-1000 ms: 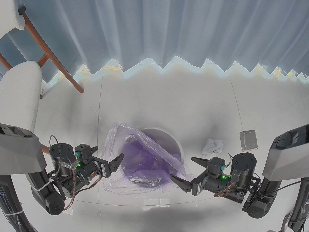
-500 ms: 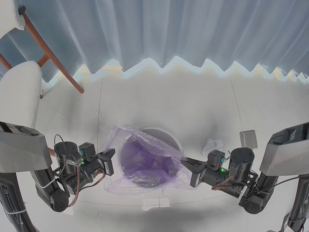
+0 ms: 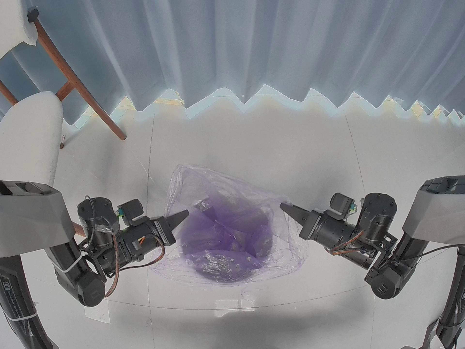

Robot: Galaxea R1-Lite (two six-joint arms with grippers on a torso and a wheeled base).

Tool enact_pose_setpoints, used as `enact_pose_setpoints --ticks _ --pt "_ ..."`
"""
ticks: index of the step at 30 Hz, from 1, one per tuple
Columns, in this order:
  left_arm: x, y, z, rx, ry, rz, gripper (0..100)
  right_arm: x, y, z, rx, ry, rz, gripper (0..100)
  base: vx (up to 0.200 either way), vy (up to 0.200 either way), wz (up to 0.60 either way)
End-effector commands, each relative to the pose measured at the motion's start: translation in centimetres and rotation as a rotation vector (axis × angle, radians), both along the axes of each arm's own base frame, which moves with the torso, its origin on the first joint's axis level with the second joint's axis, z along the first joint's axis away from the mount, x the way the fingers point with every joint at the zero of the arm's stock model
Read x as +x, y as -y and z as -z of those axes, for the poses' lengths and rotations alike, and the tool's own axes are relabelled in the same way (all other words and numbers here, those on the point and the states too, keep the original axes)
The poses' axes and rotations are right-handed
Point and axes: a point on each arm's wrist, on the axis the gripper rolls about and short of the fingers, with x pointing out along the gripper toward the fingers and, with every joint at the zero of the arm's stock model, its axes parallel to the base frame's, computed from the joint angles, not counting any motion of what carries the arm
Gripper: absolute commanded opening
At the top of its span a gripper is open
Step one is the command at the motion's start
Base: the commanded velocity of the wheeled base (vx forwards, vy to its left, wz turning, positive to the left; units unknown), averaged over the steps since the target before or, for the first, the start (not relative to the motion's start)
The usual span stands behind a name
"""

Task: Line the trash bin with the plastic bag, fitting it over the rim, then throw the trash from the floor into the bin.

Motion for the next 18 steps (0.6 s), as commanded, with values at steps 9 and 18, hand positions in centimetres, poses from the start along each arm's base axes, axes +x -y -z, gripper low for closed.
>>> enact_pose_setpoints --ticks 9,18 --pt "1.4 0.1 -2.7 -0.346 -0.125 -0.033 0 2.4 2.0 1.1 0.093 -0.092 0.060 0 0.000 0.000 0.00" --pt "4.0 -0.3 -2.1 -0.389 -0.123 -0.062 0 4.5 2.8 2.2 0.138 -0.125 0.079 0 0.000 0.000 0.00"
